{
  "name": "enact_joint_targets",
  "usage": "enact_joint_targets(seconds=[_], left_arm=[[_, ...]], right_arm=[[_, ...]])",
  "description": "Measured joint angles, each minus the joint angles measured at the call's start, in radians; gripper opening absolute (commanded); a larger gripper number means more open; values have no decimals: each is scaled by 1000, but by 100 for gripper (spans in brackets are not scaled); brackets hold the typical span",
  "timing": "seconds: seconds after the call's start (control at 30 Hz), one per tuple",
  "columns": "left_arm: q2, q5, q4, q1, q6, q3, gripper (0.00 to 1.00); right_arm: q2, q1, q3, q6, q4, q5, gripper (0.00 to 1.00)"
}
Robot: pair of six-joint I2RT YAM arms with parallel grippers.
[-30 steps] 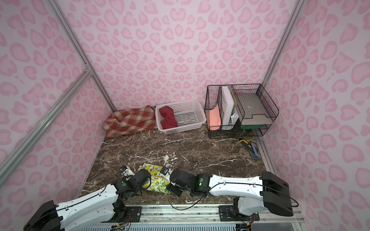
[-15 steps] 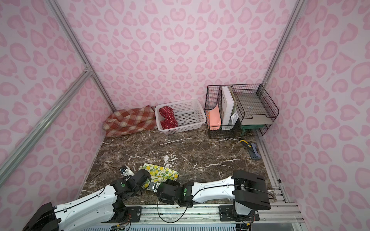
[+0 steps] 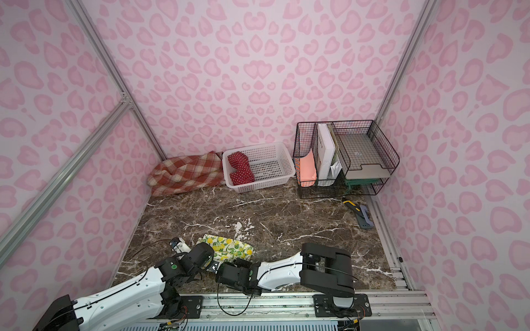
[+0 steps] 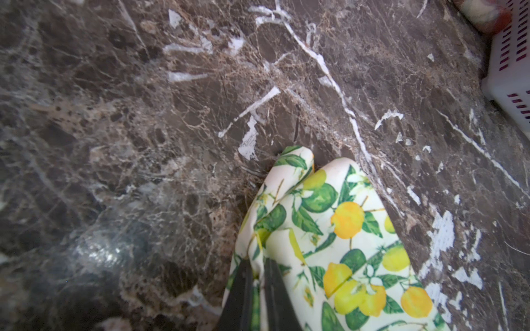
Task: Roll up the skirts
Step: Roll the skirt at the center of the board.
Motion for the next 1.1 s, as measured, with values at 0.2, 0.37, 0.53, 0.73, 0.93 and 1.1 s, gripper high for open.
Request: enact_joint_targets(seconds=[0.2, 0.37, 0.53, 0.73, 0.93, 1.1], left_arm=[[-19, -5, -31, 1, 0, 3, 55], [-102, -50, -142, 6, 0, 57, 86], [-232, -115, -250, 14, 7, 100, 98], [-323, -160, -329, 19, 19, 111, 96], [-298, -108, -341, 20, 5, 110, 94], [-280, -59, -333, 19, 6, 107, 94]], right_arm=[[16, -5, 29, 25, -48, -14, 0], [-11, -67, 51, 37, -106, -198, 0], [-9, -206, 64, 45, -121, -594, 0], [113, -368, 150, 19, -177, -1151, 0], [279, -479, 282, 7, -293, -1473, 0], [389, -541, 358, 33, -356, -1647, 1]])
